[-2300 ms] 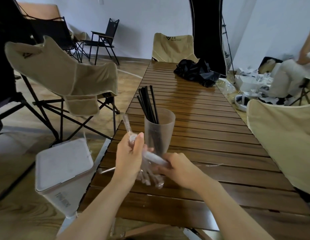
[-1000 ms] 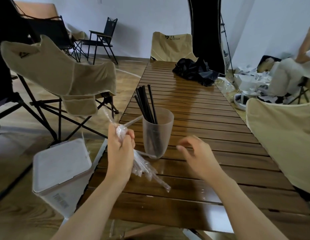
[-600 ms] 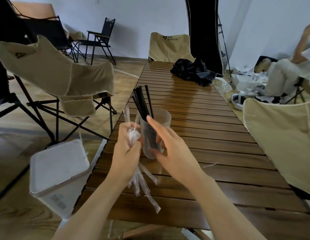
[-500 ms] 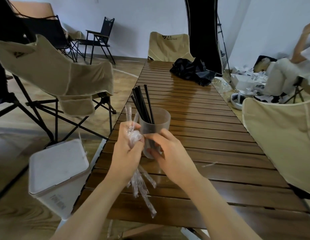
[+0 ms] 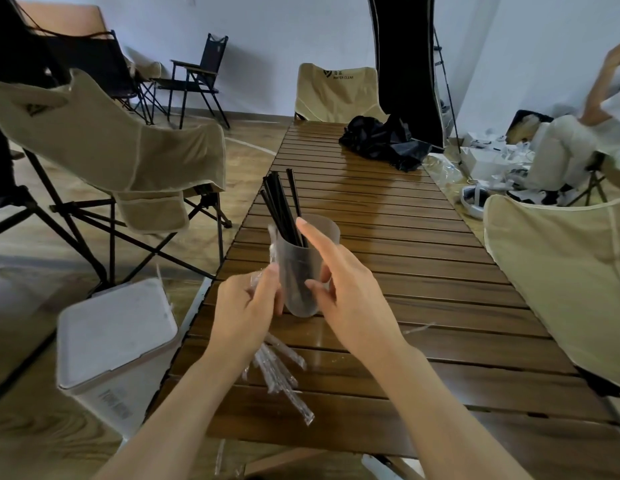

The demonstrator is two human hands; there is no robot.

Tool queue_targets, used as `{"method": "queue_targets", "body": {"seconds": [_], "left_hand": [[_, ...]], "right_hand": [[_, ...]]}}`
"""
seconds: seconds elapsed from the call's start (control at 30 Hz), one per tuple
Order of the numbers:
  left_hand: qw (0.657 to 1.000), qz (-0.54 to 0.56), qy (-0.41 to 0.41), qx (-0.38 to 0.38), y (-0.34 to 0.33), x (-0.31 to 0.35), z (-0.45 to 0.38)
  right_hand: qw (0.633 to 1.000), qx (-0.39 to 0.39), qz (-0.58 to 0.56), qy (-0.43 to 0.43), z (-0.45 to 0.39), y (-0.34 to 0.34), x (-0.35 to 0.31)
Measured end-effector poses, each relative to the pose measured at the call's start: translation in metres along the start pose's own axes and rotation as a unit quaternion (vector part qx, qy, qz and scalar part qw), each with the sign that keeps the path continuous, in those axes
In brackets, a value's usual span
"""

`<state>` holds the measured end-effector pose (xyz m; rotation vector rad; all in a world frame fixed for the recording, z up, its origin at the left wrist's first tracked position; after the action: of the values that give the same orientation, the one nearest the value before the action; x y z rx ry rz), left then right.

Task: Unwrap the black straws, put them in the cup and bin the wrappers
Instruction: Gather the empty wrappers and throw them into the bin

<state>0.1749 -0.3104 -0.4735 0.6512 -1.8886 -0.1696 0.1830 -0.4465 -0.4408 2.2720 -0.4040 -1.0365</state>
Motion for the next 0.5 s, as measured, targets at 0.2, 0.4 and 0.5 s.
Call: {"method": "queue_targets", "body": {"seconds": [0.2, 0.4, 0.5], "left_hand": [[0.998, 0.032, -0.001, -0.053, -0.005, -0.004, -0.001], [0.991, 0.1, -0.001, -0.092, -0.011, -0.003, -0.001], [0.984, 0.119, 0.008, -0.136, -0.018, -0.002, 0.001]], "right_hand": [[1.0, -0.01, -0.001, -0.007, 0.0, -0.009, 0.006], [0.997, -0.046, -0.065, -0.009, 0.0, -0.019, -0.004], [0.997, -0.044, -0.067, 0.003, -0.001, -0.017, -0.01]]}}
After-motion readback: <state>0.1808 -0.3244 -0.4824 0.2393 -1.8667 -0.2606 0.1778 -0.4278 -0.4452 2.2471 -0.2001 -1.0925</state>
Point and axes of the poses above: each hand's wrist, its own z-axis away from the middle knuckle, its own y-axis out of the back of the hand, x = y × z, the point moved 9 cm from there along -z, towards the middle knuckle, and after that the axes turned 9 degrees about -z, right-handed, at the moved point
